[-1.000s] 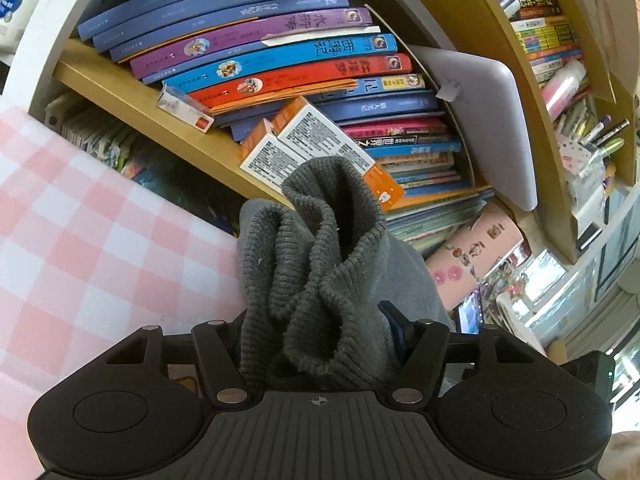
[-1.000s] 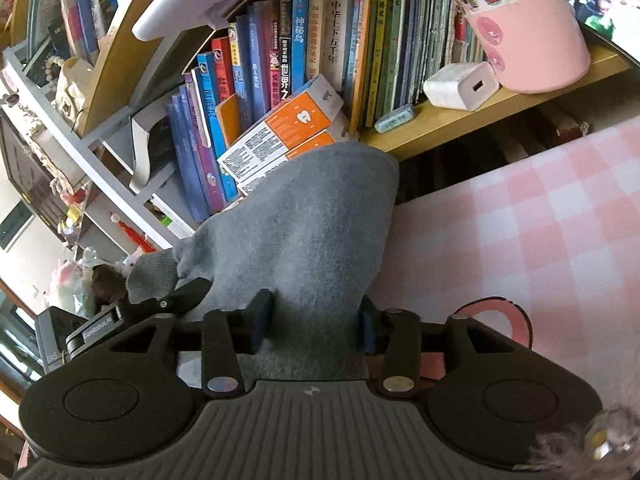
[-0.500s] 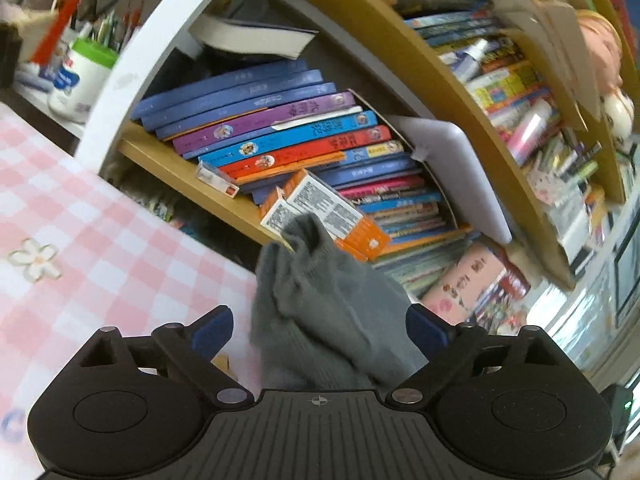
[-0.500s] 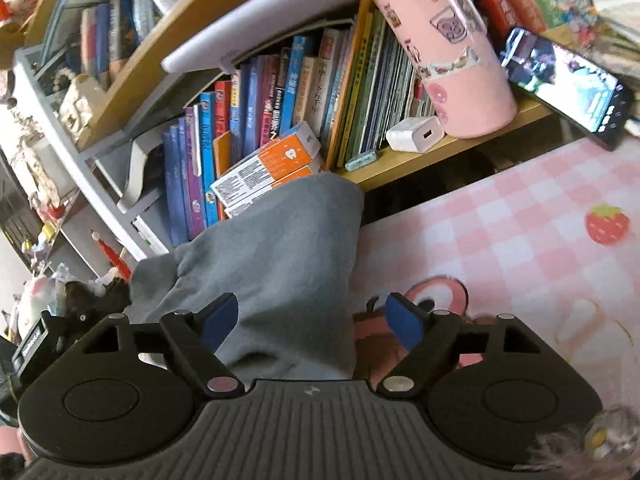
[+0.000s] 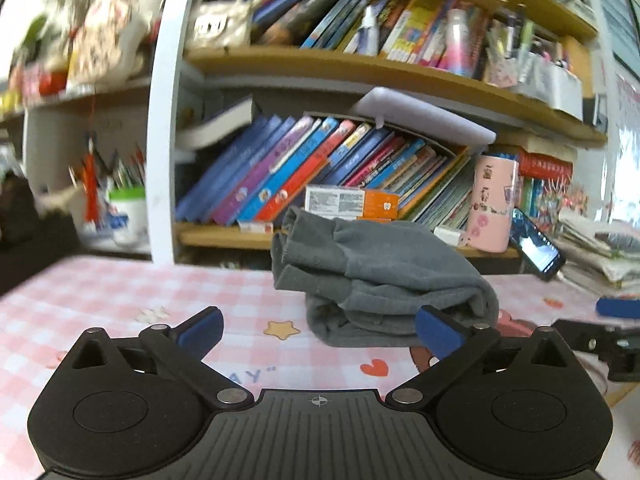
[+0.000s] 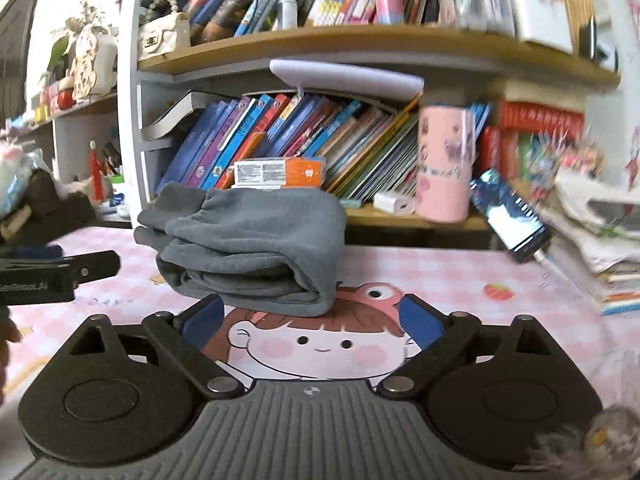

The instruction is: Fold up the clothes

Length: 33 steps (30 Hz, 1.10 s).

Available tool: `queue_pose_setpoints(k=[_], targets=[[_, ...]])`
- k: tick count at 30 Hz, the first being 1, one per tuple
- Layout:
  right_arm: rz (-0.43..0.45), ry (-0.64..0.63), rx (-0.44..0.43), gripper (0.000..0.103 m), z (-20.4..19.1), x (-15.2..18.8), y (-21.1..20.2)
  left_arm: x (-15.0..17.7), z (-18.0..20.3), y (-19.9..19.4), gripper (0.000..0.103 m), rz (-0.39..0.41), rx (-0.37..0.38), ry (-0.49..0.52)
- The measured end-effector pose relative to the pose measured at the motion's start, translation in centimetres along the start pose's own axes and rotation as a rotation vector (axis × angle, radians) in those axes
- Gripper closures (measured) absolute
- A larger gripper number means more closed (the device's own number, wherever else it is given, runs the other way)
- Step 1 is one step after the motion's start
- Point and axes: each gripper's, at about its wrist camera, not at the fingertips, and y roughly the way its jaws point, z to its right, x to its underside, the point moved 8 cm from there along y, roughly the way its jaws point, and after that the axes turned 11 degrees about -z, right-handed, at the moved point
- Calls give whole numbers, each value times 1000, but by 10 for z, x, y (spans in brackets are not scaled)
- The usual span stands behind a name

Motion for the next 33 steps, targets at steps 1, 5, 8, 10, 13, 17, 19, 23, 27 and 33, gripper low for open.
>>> queue_pose_setpoints(k=[1,5,8,10,13,17,19,23,27,33], targets=[[5,-5,12,7,-1,0,-2,1,1,-4,0,7,-12,9],[-8,-9,25,6,-2,4,-3,4,1,-11,0,13,-36,22],[-26,-23,38,5,-5,8,-2,4,0,-11,0,4,-47,20],[-33,-33,45,4,-7,9,-1,5,0,-9,0,-9,-47,21],[-46,-36,44,2,-9,11,2,7,-1,-7,0,-25,-43,19],[-66,-44,34,0,-13,15,5,8,-3,-5,0,-33,-53,12],[-73,-53,30,0,-15,18,6,9,-3,-3,0,-40,-52,9],[-81,-61,36,0,-17,20,8,11,-3,-1,0,-54,-50,12],[-80,-58,36,0,-16,19,9,10,-2,-1,0,-53,-48,19],[-79,-57,40,0,-16,19,9,11,-2,1,0,-68,-44,17]])
